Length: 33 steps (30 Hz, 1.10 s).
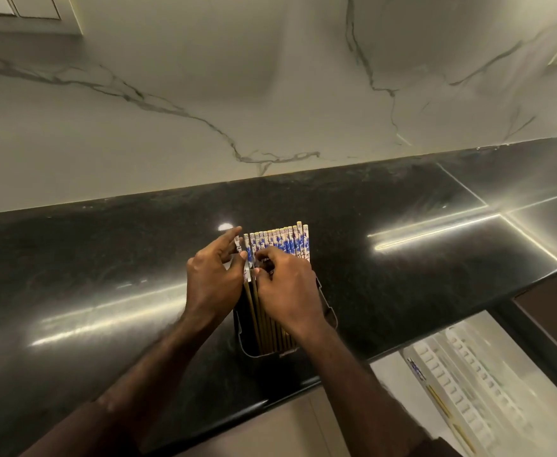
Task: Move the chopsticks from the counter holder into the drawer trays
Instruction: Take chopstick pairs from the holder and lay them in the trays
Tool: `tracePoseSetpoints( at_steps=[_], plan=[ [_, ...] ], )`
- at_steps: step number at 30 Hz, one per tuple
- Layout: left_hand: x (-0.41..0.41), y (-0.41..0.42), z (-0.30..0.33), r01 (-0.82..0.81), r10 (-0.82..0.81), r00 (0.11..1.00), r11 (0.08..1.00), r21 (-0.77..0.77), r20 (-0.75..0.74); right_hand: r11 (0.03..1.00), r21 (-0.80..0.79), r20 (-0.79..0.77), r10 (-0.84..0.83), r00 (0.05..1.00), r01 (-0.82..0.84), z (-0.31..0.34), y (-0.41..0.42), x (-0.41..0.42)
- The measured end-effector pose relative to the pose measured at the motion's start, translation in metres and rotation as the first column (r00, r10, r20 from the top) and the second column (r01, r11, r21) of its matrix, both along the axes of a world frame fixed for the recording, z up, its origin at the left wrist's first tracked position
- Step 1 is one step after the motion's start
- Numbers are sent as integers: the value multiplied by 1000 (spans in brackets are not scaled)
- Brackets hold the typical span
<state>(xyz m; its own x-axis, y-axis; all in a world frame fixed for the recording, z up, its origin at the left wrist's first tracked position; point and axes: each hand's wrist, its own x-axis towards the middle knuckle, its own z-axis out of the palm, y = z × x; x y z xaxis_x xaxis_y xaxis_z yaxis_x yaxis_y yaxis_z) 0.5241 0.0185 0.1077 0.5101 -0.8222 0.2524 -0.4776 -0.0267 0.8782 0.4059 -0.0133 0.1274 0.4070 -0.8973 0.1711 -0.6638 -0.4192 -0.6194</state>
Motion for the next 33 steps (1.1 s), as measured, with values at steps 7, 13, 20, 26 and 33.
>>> tracePoseSetpoints(
  at_steps=[7, 13, 20, 26, 33],
  plan=[
    [-1, -6, -4, 30, -34, 995, 999, -43, -97, 999, 28, 41, -17, 999, 16, -5, 2, 2],
    [-1, -7, -4, 34, -46, 973, 998, -60, -225, 997, 68, 85, -44, 995, 38, -6, -2, 3],
    [3, -5, 8, 97, -129, 936, 989, -112, -327, 995, 92, 140, -42, 989, 29, 0, -3, 0],
    [4, -6, 56, 237, -289, 920, 948, -211, -265, 980, 193, 406, -34, 913, -50, 26, -2, -13],
    [-23, -4, 133, 392, -451, 877, 871, -297, -165, 956, 206, 645, 28, 764, -208, 78, 1, -59]
  ],
)
